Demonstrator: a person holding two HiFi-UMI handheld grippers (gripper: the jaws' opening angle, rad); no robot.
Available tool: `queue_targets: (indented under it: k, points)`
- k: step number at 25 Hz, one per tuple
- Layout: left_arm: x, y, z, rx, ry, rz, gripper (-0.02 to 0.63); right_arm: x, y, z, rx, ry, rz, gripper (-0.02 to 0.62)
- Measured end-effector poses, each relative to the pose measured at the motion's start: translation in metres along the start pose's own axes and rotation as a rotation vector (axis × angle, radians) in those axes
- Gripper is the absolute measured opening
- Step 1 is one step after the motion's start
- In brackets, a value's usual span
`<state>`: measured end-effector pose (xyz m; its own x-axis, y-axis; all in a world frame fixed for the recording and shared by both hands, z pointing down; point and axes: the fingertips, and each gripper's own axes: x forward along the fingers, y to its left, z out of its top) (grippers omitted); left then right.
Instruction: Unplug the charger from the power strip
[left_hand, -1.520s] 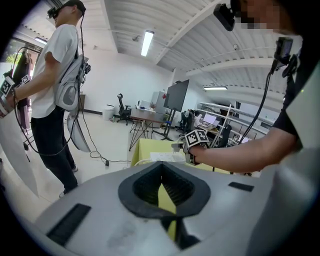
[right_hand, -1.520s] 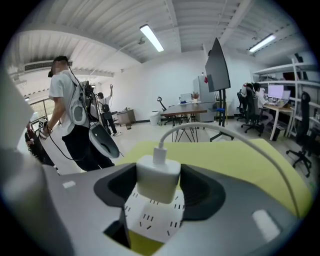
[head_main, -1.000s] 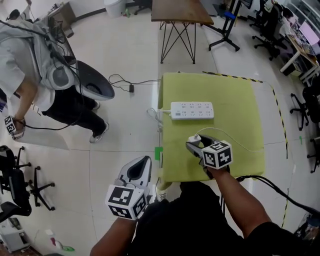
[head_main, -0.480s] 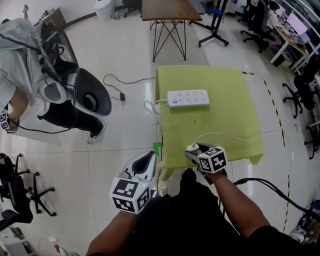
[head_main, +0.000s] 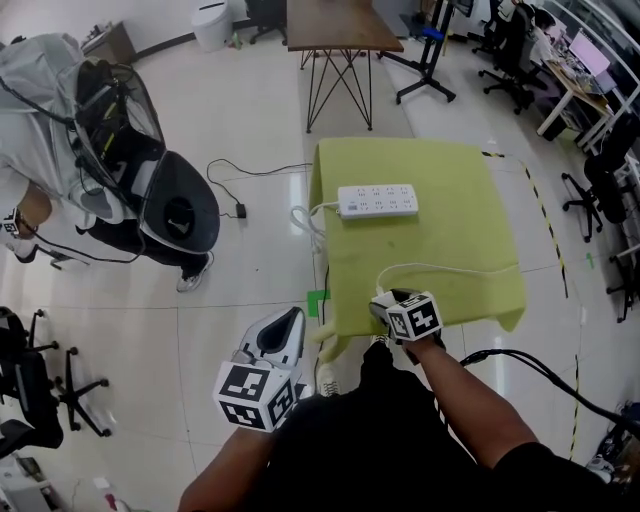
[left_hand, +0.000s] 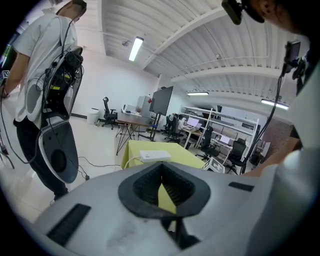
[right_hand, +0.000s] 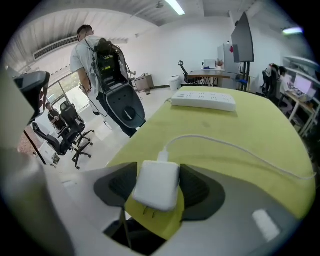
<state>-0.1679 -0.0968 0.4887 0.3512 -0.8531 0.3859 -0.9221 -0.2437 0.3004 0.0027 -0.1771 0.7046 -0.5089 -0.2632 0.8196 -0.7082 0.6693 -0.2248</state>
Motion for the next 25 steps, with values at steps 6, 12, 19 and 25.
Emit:
queue_targets:
  k: [6, 12, 19, 25]
  points:
    - [-0.009, 0.009, 0.004, 0.000, -0.017, 0.018, 0.006, -0.009, -0.003, 0.008, -0.034, -0.030, -0.014, 0.282]
    - [-0.004, 0.007, 0.014, 0.017, -0.020, -0.014, 0.006, -0.067, 0.006, 0.039, 0.046, -0.215, -0.014, 0.218]
    - [0.022, -0.023, 0.013, 0.071, 0.022, -0.146, 0.006, -0.162, 0.046, 0.059, 0.292, -0.537, 0.160, 0.002]
    - [0.036, -0.041, 0.041, 0.101, -0.027, -0.188, 0.006, -0.224, 0.081, 0.053, 0.227, -0.626, 0.165, 0.002]
